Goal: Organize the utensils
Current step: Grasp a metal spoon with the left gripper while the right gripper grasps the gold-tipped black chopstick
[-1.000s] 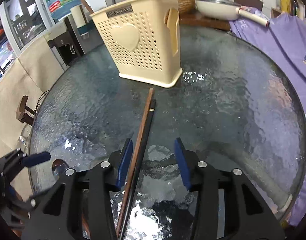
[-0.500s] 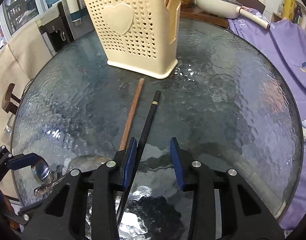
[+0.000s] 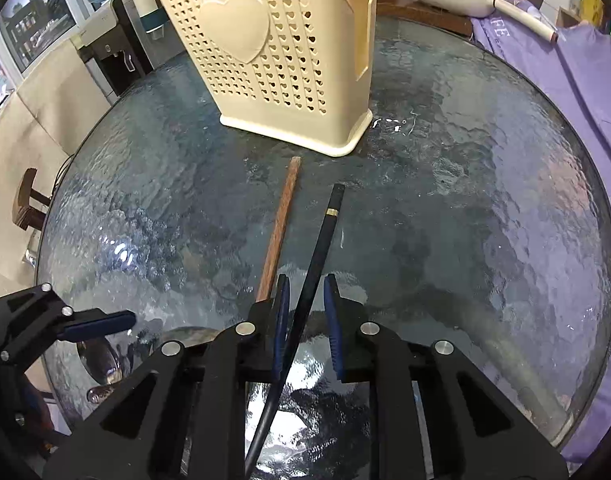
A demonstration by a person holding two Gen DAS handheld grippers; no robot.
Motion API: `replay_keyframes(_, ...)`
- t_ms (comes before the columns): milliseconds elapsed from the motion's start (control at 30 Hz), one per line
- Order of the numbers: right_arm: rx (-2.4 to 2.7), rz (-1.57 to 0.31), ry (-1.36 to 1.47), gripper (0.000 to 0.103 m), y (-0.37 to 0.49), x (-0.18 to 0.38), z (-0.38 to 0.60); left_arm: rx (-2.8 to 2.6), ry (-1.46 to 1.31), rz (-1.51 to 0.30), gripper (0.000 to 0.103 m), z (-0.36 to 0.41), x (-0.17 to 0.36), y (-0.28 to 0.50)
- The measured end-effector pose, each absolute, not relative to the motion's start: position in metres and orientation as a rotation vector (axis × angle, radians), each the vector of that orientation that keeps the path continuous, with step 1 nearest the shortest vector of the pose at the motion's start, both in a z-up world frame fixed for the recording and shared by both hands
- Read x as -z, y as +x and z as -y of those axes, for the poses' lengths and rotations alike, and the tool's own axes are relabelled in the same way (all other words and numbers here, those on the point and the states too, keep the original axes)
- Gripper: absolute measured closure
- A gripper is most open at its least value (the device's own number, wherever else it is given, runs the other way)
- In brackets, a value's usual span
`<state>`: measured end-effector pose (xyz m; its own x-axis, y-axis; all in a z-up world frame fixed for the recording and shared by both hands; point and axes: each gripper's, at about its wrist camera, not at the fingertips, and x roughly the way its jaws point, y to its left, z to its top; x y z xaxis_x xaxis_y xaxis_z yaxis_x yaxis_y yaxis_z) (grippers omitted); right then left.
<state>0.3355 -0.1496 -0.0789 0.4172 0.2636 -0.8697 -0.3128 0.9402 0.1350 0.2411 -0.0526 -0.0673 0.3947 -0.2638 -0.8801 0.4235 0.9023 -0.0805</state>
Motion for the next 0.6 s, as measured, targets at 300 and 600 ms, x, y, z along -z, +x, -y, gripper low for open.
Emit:
replay_keyframes(300,-0.361,-1.099,-0.066,0.085,0.347,0.079,0.140,0.491,0.155,-1.171,0.052,0.060,0.066,0.266)
replay_keyframes(600,-0.359,-1.115,-0.072,0.088,0.350,0.080,0.139,0.503,0.272,-1.176,0.062,0.089,0.061,0.277)
